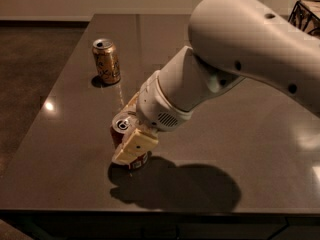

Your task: Knock coke can over

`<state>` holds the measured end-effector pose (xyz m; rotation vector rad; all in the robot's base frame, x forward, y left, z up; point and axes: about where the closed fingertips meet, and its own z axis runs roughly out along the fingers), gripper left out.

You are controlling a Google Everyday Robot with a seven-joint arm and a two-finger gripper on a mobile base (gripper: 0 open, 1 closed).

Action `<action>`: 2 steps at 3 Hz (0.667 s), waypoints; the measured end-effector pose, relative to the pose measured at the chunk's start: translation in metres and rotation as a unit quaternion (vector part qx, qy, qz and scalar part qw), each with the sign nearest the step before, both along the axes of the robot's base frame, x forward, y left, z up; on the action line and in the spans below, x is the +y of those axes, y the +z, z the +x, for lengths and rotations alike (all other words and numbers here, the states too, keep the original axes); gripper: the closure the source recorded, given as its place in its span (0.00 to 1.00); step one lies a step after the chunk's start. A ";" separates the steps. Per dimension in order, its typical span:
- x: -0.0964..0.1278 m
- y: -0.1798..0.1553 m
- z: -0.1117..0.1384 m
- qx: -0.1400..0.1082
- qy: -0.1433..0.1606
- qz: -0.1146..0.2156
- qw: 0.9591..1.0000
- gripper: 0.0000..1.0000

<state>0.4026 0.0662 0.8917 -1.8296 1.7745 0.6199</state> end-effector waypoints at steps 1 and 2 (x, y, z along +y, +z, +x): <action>-0.001 0.005 0.003 0.001 -0.011 -0.001 1.000 0.62; -0.016 0.020 0.013 -0.001 -0.030 -0.023 0.999 0.86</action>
Offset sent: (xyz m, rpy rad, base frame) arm 0.0305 -0.0517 0.0412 -0.1365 0.0057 -0.1337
